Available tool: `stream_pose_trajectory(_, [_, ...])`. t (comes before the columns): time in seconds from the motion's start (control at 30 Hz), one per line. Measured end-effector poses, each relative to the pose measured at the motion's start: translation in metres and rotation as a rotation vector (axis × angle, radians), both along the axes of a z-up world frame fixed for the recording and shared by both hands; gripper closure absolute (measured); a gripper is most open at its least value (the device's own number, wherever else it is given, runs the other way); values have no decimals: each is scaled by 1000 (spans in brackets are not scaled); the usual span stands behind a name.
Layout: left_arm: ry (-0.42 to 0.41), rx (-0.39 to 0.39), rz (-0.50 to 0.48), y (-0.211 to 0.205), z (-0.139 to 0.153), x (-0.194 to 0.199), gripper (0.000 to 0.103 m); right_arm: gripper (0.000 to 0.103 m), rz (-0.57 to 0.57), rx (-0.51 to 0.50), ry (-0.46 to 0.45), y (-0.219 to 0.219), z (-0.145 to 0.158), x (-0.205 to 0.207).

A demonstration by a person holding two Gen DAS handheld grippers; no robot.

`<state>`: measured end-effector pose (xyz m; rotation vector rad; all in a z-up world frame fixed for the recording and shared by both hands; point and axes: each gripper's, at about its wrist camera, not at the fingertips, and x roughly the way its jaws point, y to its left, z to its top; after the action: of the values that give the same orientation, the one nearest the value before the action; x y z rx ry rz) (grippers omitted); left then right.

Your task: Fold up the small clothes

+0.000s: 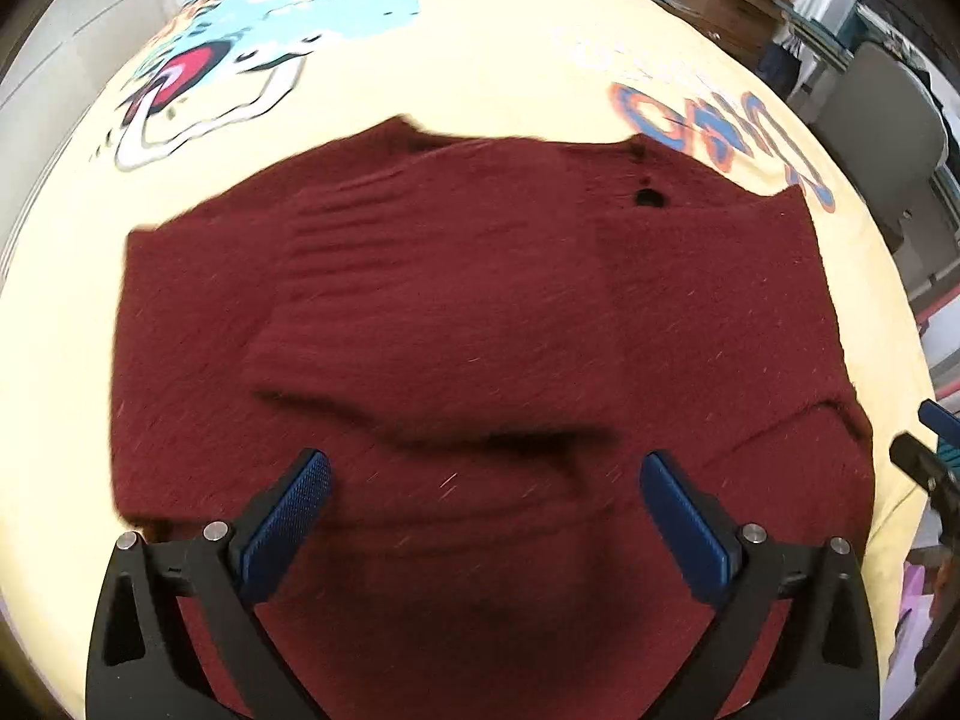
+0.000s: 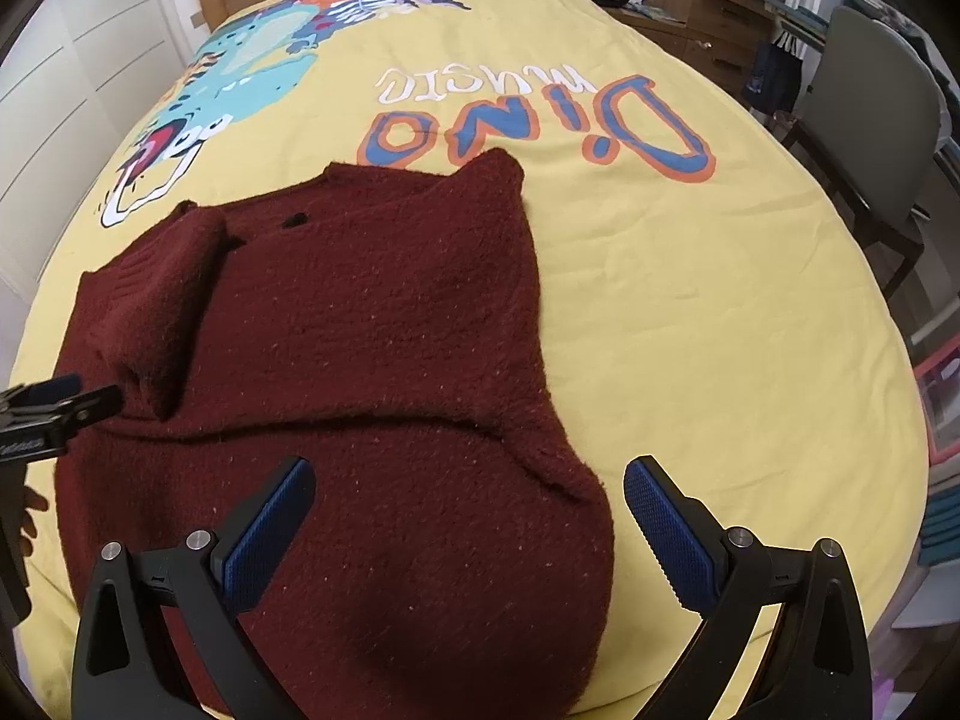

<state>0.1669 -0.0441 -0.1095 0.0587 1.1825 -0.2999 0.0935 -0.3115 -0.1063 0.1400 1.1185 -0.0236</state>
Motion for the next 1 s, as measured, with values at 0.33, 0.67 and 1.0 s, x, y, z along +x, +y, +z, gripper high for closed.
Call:
stream_pose_trajectory(0.33, [-13,80,138,105,-1,-18,1,0,46,-15,0,22,1,4])
stream_pose_trajectory(0.67, [-8,148,252,152,-38,-6,4,0,118,-56,28,63,-8,17])
stream_pose_trajectory(1.0, [-22,108,139,126,-43,6,52,0,263,-80,8,141,1,51])
